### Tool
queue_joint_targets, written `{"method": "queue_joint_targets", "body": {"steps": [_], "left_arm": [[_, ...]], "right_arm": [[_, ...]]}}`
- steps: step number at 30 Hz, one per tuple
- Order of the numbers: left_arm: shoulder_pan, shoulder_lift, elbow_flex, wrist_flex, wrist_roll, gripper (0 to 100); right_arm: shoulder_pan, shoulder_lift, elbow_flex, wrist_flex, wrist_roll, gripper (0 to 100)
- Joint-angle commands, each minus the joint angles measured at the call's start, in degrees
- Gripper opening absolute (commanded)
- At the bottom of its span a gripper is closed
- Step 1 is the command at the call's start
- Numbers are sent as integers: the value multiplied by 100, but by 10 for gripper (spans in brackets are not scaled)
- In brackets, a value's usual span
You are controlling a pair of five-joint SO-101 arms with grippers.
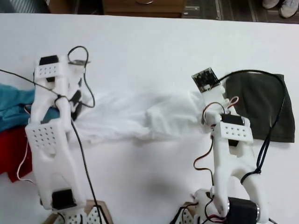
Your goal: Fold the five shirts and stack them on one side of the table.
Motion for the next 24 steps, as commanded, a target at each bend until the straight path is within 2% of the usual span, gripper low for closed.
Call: {"method": "queue_joint_targets", "body": {"steps": [1, 6, 10, 14, 19, 24], "left_arm": [[237, -484, 286, 79, -79, 107], [774, -730, 637, 79, -62, 225], [1143, -905, 611, 79, 62, 226], [1451, -1354, 365, 70, 281, 226], [1486, -1925, 365, 70, 624, 226], [1327, -1873, 813, 53, 598, 226]], "right_arm": [[-48, -295, -44, -75, -35, 127], [-57, -295, -35, -145, -88, 127], [-593, -286, -281, -154, -360, 128], [-576, -75, -818, -136, -413, 127], [-277, 453, -2286, 673, -888, 126], [-602, 1692, -3516, 2035, -1011, 126]]}}
